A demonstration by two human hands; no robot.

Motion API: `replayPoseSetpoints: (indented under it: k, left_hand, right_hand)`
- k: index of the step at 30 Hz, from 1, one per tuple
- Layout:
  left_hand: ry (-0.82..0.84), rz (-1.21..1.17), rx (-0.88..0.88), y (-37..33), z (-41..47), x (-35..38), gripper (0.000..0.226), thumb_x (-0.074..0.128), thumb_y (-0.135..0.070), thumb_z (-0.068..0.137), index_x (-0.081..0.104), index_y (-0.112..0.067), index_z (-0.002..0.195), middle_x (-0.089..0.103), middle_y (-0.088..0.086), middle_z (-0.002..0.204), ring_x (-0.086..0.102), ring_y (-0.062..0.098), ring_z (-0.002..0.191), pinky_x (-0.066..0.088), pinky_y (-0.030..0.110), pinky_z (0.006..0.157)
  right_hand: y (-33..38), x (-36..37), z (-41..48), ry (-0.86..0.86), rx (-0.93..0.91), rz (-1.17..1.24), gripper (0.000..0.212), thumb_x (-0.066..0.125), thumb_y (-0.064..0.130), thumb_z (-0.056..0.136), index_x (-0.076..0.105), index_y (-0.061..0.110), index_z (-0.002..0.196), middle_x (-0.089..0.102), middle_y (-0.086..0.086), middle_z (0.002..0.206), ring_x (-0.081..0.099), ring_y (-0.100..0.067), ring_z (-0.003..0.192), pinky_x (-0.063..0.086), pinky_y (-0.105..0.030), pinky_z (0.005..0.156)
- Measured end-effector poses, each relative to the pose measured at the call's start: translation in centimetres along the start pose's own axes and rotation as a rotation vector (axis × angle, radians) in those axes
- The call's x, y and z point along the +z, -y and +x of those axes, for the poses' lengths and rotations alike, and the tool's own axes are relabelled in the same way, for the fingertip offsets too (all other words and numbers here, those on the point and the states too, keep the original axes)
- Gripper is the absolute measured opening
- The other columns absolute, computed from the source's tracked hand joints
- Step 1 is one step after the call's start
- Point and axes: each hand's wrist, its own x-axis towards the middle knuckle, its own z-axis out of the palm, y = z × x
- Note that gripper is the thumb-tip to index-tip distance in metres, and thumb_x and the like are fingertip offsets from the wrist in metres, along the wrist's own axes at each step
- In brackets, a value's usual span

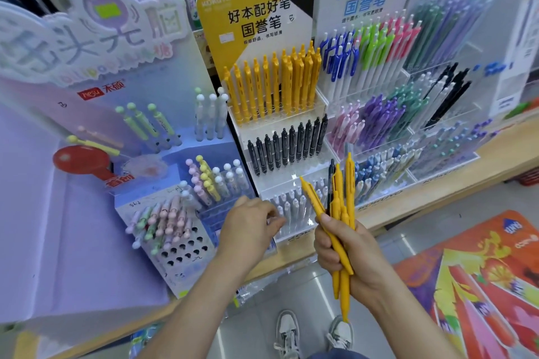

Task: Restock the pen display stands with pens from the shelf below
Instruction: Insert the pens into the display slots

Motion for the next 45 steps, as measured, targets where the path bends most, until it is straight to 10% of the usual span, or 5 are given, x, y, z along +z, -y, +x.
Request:
replayPoseSetpoints:
  k: [15,21,36,42,45]
  left_hand:
    - [0.098,-1.758,-0.421,-6.0,1.2,-6.8,0.02,0.039,-0.007,0.1,0.055,-0.005,0.112,0.052,0.005,0.069,0.054,0.016,0.06,0.048,0.025,0.051]
    - [0.072,-1.102,-0.171,-7.1,3.5,-9.3,0.011,0.062,-0.019,0.091,0.062,-0.012,0.1,0.054,-0.006,0.068,0.042,-0.001,0.044,0.032,0.008,0.042]
    - [-0.232,-1.279,-0.077,-7.5,5.0,-12.1,0.017,0.051,-0.021,0.097,0.059,-0.006,0.093,0.071,0.012,0.083,0.036,0.008,0.045,0.03,0.015,0.041]
    - [-0.347,-1.301,0.021,-7.7,6.0,-14.4,0.011,0.054,-0.018,0.096,0.06,-0.009,0.093,0.074,0.012,0.085,0.036,0.013,0.046,0.034,0.017,0.042]
    - [-0.253,-1.26,0.084,-9.3,6.3,-14.0,0.011,0.055,-0.02,0.094,0.06,-0.009,0.095,0.073,0.016,0.086,0.036,0.014,0.045,0.035,0.018,0.044]
  right_hand:
    - [0.3,0.4,-0.8,0.049,-0.013,-0.157,0.039,0.075,0.036,0.073,0.051,0.005,0.071,0.043,-0.009,0.051,0.029,-0.012,0.034,0.025,-0.017,0.038]
    - [1.4,0.3,-1.5,0.133,-0.045,-0.347,0.038,0.074,0.034,0.073,0.046,0.009,0.065,0.039,-0.01,0.051,0.026,-0.013,0.037,0.017,-0.021,0.042]
    - [3.5,1.0,-2.5,0.253,0.001,-0.49,0.026,0.076,0.021,0.077,0.053,0.012,0.071,0.039,-0.008,0.054,0.027,-0.013,0.04,0.022,-0.019,0.038]
    - [4.7,-0.8,-3.6,-0.025,-0.126,-0.337,0.041,0.084,0.032,0.063,0.05,0.009,0.063,0.032,-0.007,0.052,0.021,-0.011,0.039,0.02,-0.017,0.038]
    - [7.3,-0.6,-3.8,-0.114,-0.239,-0.233,0.028,0.078,0.028,0.078,0.061,0.012,0.063,0.063,-0.022,0.067,0.021,-0.011,0.036,0.018,-0.017,0.041]
